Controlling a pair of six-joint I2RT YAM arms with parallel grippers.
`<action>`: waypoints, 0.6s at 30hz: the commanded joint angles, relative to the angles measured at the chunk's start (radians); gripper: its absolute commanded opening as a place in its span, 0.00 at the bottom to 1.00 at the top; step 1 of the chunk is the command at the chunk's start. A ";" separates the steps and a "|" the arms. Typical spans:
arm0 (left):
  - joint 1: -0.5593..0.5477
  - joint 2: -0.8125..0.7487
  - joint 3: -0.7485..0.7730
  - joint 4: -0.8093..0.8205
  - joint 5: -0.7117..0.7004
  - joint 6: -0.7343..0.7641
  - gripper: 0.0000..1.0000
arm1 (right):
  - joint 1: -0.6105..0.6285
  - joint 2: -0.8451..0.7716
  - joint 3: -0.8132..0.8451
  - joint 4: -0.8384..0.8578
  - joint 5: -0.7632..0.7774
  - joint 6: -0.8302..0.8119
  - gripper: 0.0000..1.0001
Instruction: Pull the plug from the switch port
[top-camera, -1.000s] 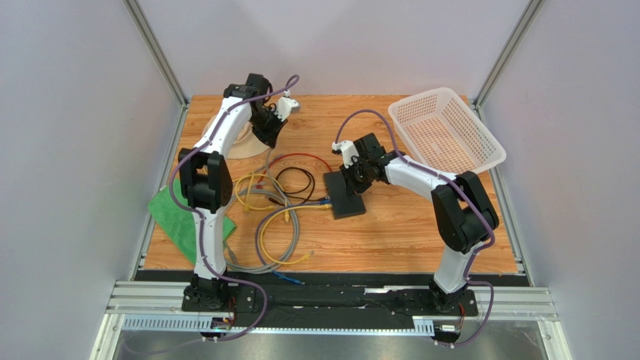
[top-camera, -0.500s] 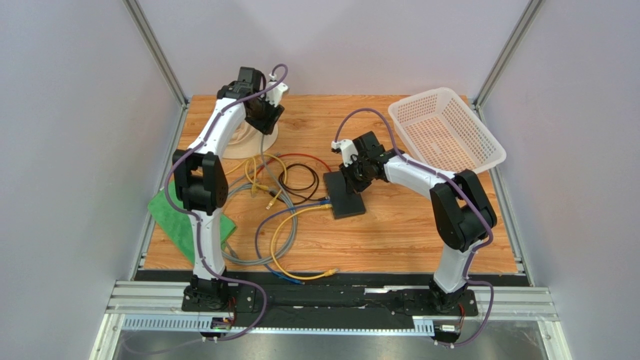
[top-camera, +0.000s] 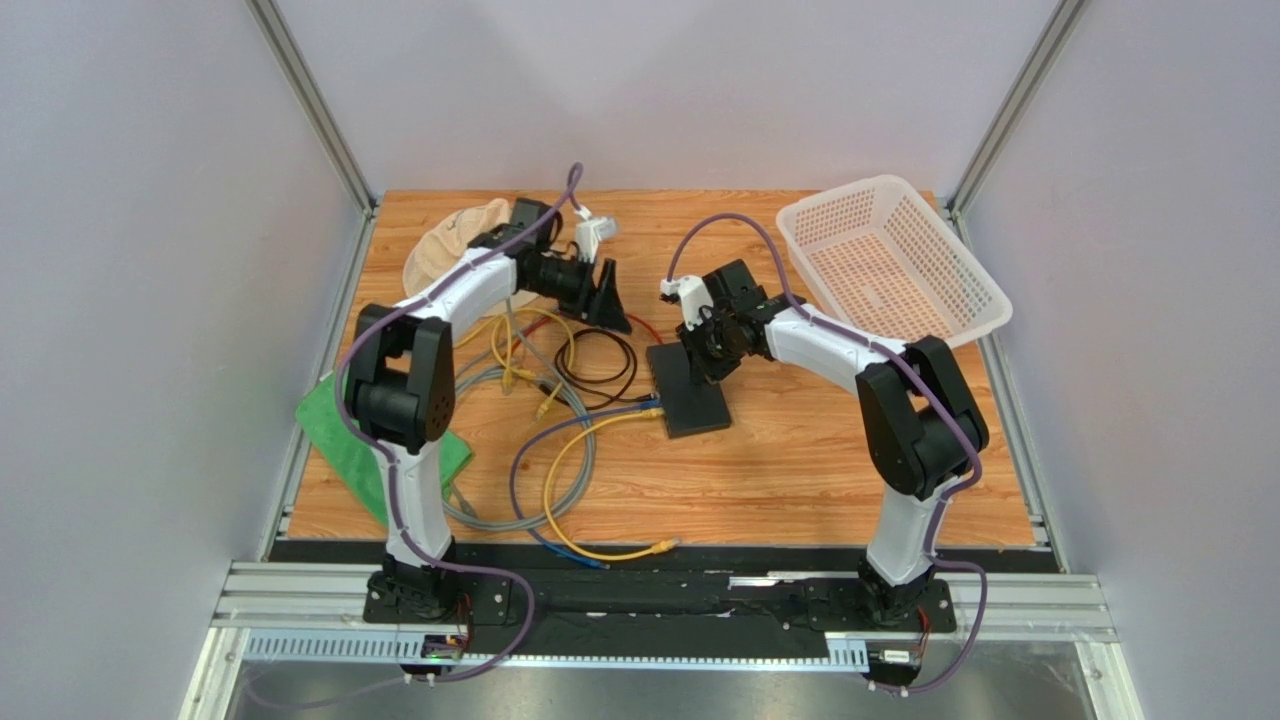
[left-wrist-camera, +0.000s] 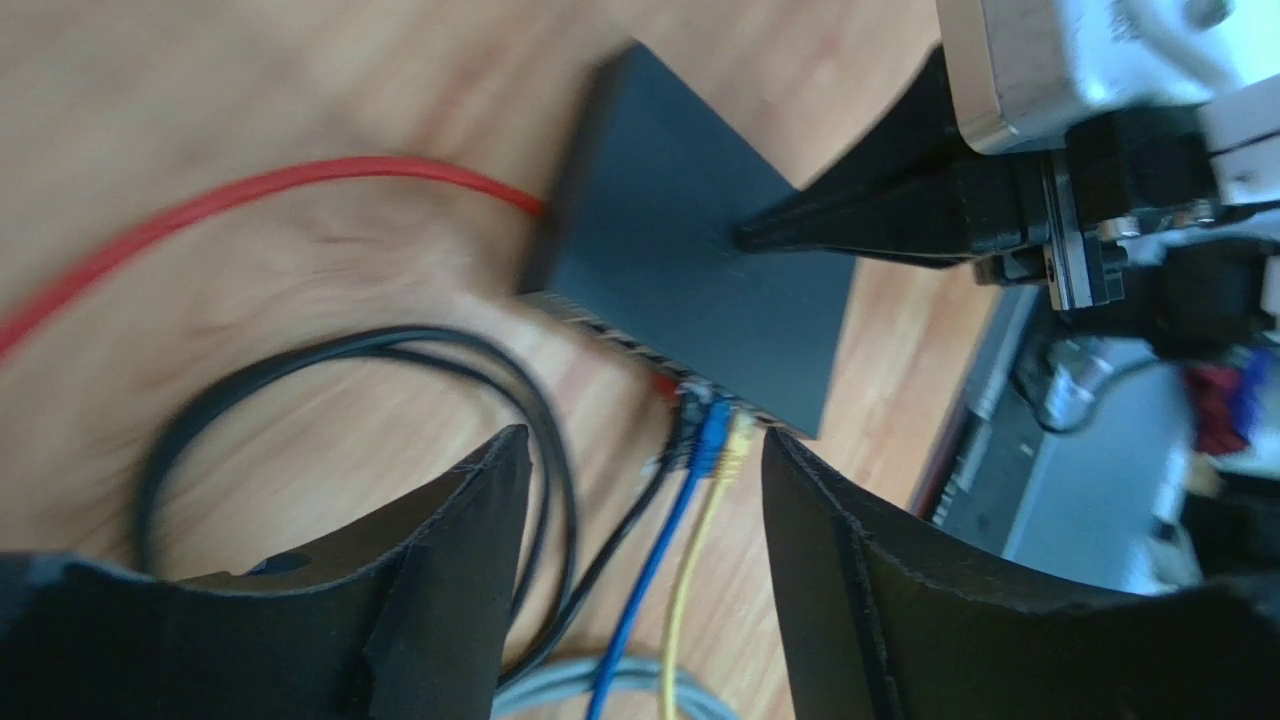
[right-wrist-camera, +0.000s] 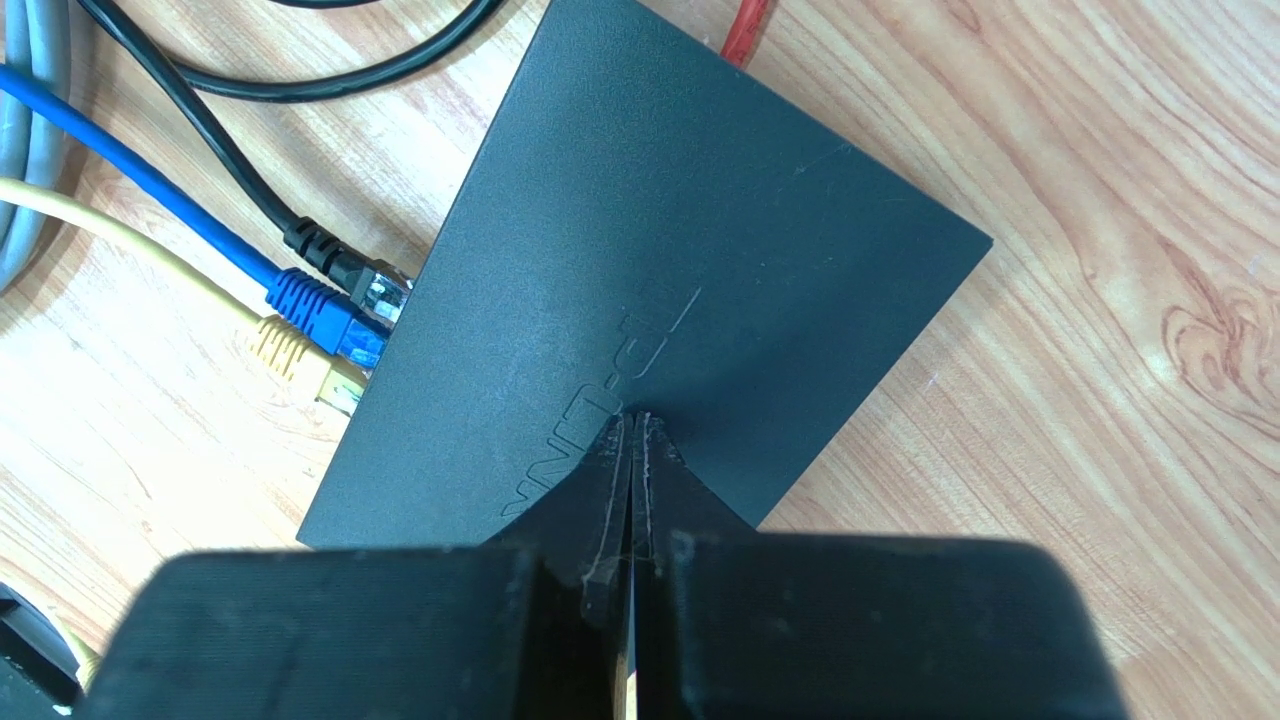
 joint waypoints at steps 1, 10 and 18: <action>-0.053 0.087 0.006 0.050 0.246 -0.044 0.64 | 0.009 0.033 -0.029 -0.059 0.050 -0.021 0.00; -0.088 0.271 0.129 -0.114 0.283 0.040 0.53 | 0.009 -0.011 -0.083 -0.039 0.055 -0.032 0.00; -0.131 0.299 0.090 -0.145 0.257 0.099 0.50 | 0.006 -0.051 -0.146 -0.038 0.032 -0.022 0.00</action>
